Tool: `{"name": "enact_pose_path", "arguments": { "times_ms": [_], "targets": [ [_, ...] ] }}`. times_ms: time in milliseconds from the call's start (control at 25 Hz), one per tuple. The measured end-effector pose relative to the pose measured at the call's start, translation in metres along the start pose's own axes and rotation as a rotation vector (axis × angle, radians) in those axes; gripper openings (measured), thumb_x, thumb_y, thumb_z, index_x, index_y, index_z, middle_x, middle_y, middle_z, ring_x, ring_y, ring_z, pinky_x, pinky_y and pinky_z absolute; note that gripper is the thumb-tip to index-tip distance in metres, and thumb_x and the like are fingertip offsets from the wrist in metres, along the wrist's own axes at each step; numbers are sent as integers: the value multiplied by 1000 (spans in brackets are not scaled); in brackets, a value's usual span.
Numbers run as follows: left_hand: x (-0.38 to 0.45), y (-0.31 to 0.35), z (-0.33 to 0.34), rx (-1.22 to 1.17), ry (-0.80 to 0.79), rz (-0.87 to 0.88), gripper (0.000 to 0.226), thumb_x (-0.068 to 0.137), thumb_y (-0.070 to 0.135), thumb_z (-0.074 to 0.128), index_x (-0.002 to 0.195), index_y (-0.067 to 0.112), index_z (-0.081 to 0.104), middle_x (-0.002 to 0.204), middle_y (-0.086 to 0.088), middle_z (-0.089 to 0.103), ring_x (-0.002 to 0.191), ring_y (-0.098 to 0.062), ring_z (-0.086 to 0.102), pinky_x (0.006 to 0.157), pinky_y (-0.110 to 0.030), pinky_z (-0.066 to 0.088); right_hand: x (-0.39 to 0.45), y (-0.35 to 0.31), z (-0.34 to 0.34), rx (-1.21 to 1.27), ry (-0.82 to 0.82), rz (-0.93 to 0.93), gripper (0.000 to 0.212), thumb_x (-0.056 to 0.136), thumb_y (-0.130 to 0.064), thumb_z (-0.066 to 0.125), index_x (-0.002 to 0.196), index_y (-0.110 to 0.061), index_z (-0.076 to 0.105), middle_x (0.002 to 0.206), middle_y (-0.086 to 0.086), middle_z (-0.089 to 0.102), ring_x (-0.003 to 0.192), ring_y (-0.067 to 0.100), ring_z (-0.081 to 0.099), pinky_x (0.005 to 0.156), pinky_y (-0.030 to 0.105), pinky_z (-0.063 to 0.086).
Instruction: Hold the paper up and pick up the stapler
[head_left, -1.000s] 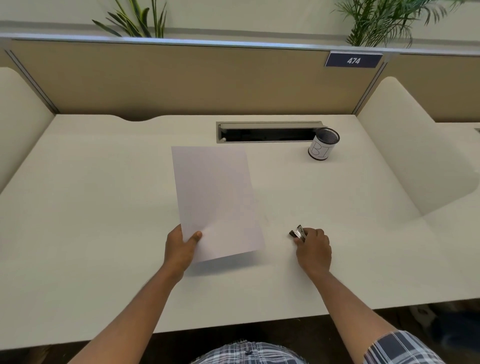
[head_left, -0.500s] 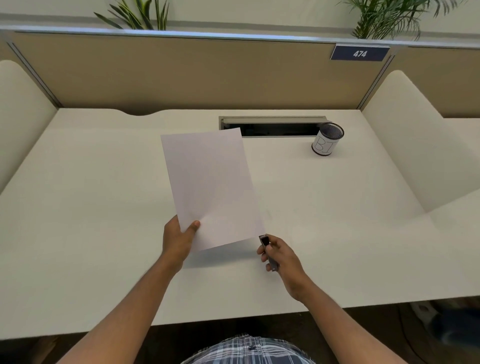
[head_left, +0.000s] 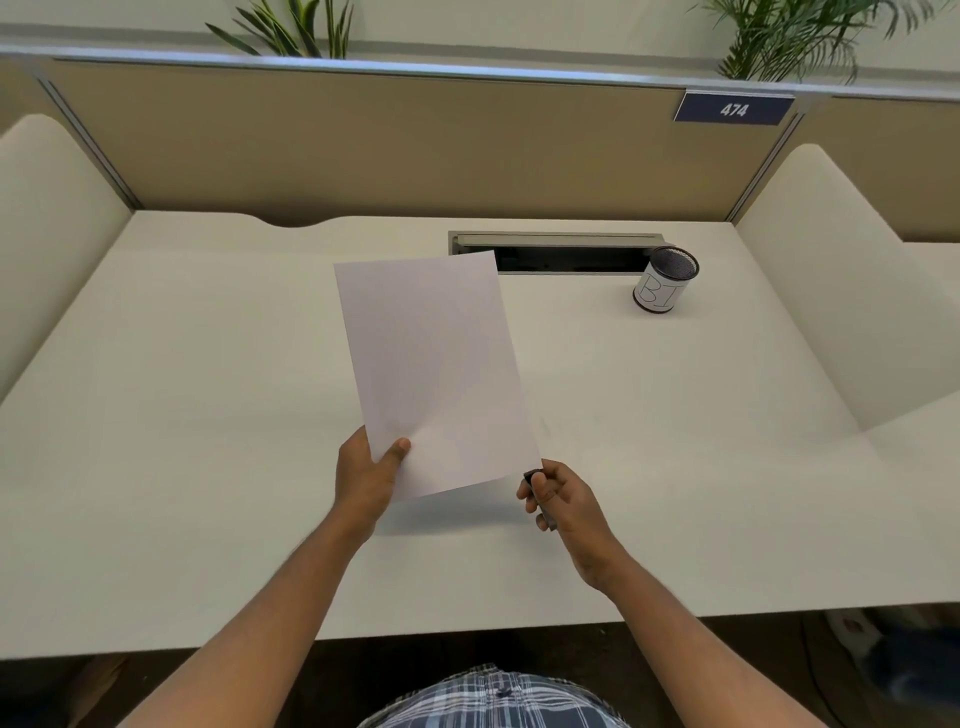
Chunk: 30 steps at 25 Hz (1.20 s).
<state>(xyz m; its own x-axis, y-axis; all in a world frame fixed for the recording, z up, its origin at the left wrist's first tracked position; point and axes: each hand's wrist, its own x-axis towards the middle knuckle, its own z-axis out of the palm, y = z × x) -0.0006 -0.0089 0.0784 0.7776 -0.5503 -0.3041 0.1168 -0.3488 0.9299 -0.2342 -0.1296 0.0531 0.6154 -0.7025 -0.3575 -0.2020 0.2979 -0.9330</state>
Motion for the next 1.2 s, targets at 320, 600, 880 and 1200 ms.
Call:
{"name": "enact_pose_path", "arguments": {
  "times_ms": [320, 600, 880, 1200],
  "targets": [
    [0, -1, -1, 3, -2, 1, 32, 96, 17, 66, 127, 18, 61, 117, -1, 68, 105, -28, 64, 90, -38, 53, 2, -8, 2, -15, 8, -20, 28, 102, -34, 56, 117, -12, 64, 94, 3, 73, 81, 15, 59, 64, 27, 43],
    [-1, 0, -1, -11, -7, 0, 33, 97, 17, 65, 129, 17, 60, 119, -3, 67, 105, -28, 64, 89, -37, 52, 2, -8, 2, 2, 29, -25, 27, 102, -32, 56, 117, -13, 66, 90, 1, 74, 81, 15, 58, 63, 27, 41],
    [0, -3, 0, -10, -11, 1, 35, 96, 19, 67, 130, 15, 61, 120, -4, 70, 106, -28, 66, 92, -42, 55, 3, -8, 3, -10, 70, -13, 25, 104, -30, 55, 113, -10, 67, 86, -1, 73, 80, 15, 56, 64, 27, 40],
    [0, -2, 0, -14, -11, -6, 35, 96, 19, 67, 130, 17, 61, 119, -2, 69, 105, -28, 66, 92, -41, 55, 4, -6, 4, 9, 78, -12, 22, 104, -29, 55, 111, -12, 67, 84, -2, 71, 78, 13, 55, 63, 27, 38]
  ]
}}
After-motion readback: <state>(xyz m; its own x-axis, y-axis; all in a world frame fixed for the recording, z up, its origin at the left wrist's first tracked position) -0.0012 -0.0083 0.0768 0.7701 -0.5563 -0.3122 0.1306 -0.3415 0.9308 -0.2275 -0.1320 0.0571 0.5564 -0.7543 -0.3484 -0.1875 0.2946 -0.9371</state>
